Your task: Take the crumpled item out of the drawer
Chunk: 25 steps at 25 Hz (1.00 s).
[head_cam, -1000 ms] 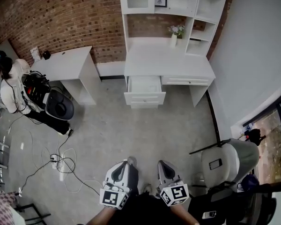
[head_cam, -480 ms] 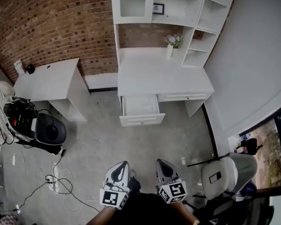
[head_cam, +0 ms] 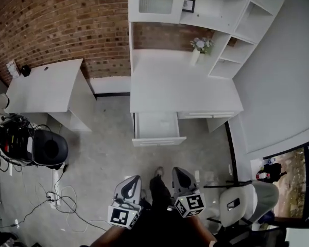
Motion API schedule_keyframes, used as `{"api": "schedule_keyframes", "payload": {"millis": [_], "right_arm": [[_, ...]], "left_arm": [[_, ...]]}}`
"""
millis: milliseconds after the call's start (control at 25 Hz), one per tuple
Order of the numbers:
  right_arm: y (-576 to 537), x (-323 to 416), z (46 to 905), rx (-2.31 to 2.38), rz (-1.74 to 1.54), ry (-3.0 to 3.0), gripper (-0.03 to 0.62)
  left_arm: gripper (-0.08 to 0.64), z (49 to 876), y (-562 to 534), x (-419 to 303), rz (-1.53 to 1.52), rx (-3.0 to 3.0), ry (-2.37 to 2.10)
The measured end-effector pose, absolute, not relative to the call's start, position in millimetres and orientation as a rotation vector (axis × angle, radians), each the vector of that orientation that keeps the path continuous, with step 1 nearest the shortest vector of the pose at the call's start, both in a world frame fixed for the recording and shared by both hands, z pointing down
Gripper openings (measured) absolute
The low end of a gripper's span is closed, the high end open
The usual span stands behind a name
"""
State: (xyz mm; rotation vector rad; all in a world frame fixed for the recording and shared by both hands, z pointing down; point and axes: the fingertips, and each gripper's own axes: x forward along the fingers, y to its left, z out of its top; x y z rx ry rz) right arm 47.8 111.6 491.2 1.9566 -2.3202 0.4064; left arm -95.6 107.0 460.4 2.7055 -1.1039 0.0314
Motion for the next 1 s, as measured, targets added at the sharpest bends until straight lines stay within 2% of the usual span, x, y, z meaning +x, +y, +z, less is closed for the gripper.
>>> {"api": "schedule_keyframes", "payload": {"millis": [560, 1000], "right_arm": [[-113.4, 141.0, 541.5, 1.764, 0.461, -2.357, 0.012], [-199.3, 160.8, 663.3, 1.544, 0.644, -2.138, 0.012]], "left_arm": [[0.023, 474.4, -91.2, 5.3, 0.069, 2.623, -1.199], [0.025, 498.5, -188.7, 35.5, 0.12, 2.616, -1.119]]}}
